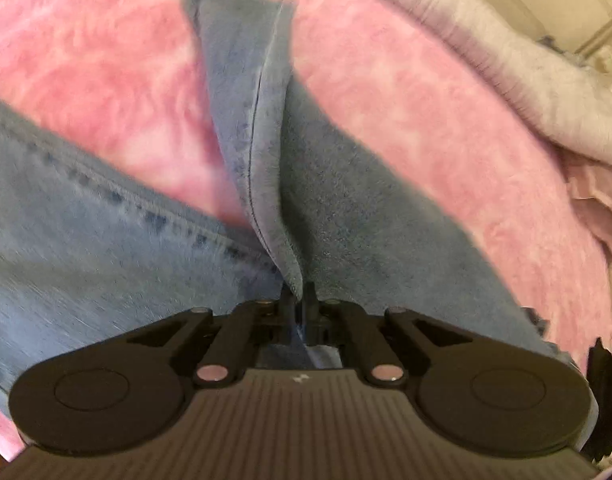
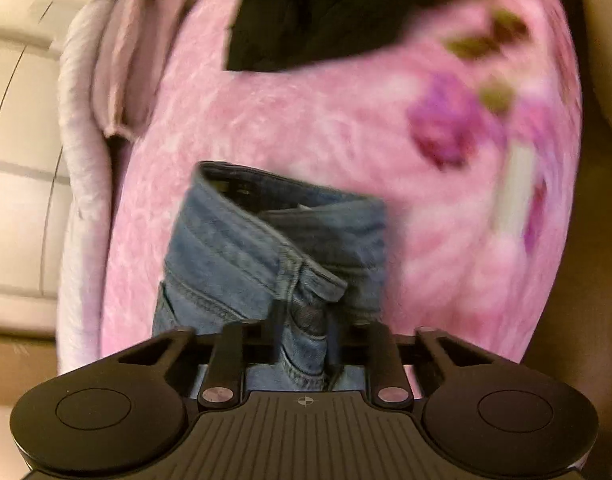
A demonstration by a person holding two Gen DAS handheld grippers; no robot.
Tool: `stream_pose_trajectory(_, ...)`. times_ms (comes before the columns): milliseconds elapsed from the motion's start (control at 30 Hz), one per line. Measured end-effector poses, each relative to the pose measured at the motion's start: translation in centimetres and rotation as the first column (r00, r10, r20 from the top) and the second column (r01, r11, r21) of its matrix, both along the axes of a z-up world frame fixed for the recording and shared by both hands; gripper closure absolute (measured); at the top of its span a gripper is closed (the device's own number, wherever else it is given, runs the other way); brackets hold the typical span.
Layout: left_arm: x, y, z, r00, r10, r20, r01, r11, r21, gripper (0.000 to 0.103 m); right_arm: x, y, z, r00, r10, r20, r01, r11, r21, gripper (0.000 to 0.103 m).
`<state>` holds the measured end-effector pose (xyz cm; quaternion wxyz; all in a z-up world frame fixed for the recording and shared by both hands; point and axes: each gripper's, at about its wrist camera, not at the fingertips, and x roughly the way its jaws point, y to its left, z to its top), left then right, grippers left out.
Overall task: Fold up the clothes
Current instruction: 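Regrip the folded jeans with both grippers, lay the fold flat, then open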
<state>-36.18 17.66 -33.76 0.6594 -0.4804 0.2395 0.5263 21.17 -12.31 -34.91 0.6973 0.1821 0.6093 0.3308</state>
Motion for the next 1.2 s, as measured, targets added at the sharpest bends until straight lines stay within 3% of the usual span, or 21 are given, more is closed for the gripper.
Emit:
stream_pose_trajectory(133,-1.3,-4.8,3.2,0.999,-0.038,-0.022,0.040,0.993,0.109,0.102,0.0,0.7,3.9,0.982,0.101,0.160,-0.109,0.993,0.039,0.091)
stream_pose_trajectory(200,-2.0,-7.5,2.3,0.998,-0.040,-0.056,0.044,0.996,0.082,0.100,0.3,0.7,3.1,0.980,0.123,0.156,-0.122,0.992,-0.017,0.091)
stream_pose_trajectory(300,-2.3,-10.1,-1.3,0.994,-0.022,-0.103,0.020,1.000,-0.021,0.100,0.6,0.7,1.9,0.977,0.156,0.147,-0.142,0.985,-0.102,0.091)
stream_pose_trajectory(367,-2.0,-11.0,-2.3,0.992,-0.011,-0.123,0.009,1.000,-0.015,0.100,0.8,0.6,1.3,0.976,0.166,0.142,-0.147,0.980,-0.135,0.091)
stream_pose_trajectory(567,-2.6,-11.8,-0.8,0.989,-0.064,-0.134,0.072,0.996,0.054,0.100,0.4,-0.2,3.2,0.964,0.175,0.201,-0.158,0.983,-0.098,0.091)
stream_pose_trajectory(767,-2.4,-12.1,-1.4,0.987,-0.056,-0.153,0.064,0.997,0.049,0.100,0.2,-0.4,2.0,0.971,0.166,0.174,-0.143,0.981,-0.134,0.091)
stream_pose_trajectory(933,-2.2,-12.6,-1.8,0.988,-0.050,-0.148,0.059,0.997,0.057,0.100,0.2,-0.2,2.3,0.962,0.168,0.214,-0.145,0.982,-0.123,0.091)
stream_pose_trajectory(1100,-2.1,-13.0,-2.8,0.986,-0.042,-0.164,0.049,0.998,0.042,0.098,0.1,0.4,1.5,0.954,0.200,0.223,-0.160,0.970,-0.184,0.090)
stream_pose_trajectory(1200,-2.2,-12.7,-2.4,0.985,-0.037,-0.169,0.041,0.999,0.020,0.096,-0.3,1.5,1.9,0.940,0.245,0.235,-0.179,0.946,-0.270,0.082)
